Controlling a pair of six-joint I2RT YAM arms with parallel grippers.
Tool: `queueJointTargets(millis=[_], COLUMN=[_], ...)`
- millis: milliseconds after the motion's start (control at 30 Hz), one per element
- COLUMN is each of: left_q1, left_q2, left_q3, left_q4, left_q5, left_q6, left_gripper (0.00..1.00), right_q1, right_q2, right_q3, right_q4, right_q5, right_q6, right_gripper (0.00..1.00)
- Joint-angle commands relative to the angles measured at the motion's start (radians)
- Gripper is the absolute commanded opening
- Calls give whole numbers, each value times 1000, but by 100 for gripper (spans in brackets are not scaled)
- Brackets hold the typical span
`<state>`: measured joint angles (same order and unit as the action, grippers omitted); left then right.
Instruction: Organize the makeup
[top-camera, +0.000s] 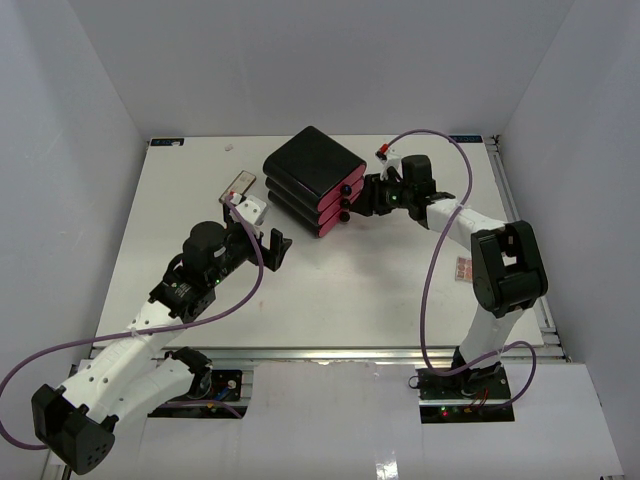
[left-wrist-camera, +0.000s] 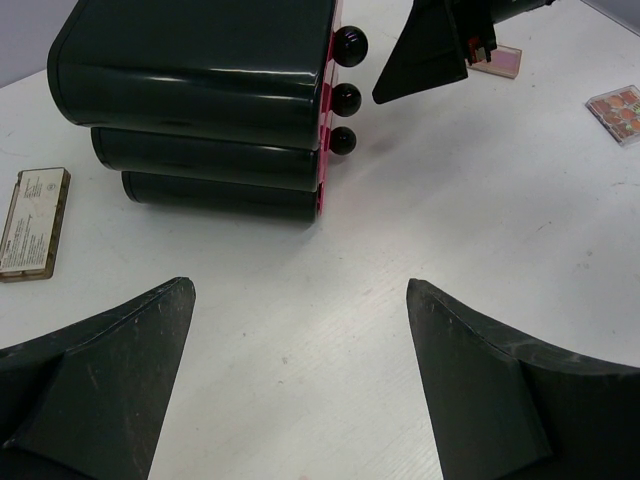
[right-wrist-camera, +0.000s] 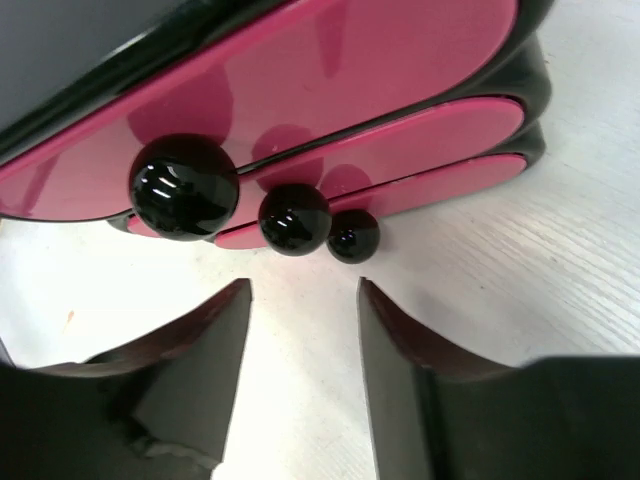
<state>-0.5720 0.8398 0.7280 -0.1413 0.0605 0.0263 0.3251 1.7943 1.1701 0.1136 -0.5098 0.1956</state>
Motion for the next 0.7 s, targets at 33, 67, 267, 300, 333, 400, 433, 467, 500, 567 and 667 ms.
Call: queueJointTargets(millis=[33, 67, 267, 300, 333, 400, 433, 467, 500, 567, 667], left_q1=[4, 4, 6, 6, 6, 7, 8, 8, 8, 8, 9], left_q2=[-1, 0, 5, 5, 5, 5, 6, 7, 7, 9, 10], left_q3=[-2, -2, -2, -2, -2, -3, -4, -4, -4, -2, -4], left_q4=[14, 14, 15, 15, 14, 14, 14, 15, 15, 15, 14], left_q5=[1, 1, -1, -1, -2, -4, -4, -3, -2, -2, -2], left_q6=[4, 5, 6, 6, 6, 7, 7, 7, 7, 7, 7], left_gripper=[98, 98, 98, 98, 98, 98, 98, 98, 98, 98, 98], right_q1=[-8, -7, -8, -7, -6, -7, -6, -7, -8, -8, -9], right_q2=[41, 52, 118, 131, 143, 158, 164, 169, 174, 184, 199], right_q3=[21, 28, 78, 82, 85, 85, 86, 85, 85, 83, 79], right_q4=[93, 100, 130, 144, 159, 205, 224, 244, 262, 292, 322], right_q5=[-62, -68, -110, -118, -127, -140, -148, -158, -166, -174, -170], right_q6=[-32, -29, 49, 60, 72, 106, 120, 136, 152, 181, 218], right_gripper=[66, 66, 70, 69, 68, 68, 67, 67, 67, 65, 60])
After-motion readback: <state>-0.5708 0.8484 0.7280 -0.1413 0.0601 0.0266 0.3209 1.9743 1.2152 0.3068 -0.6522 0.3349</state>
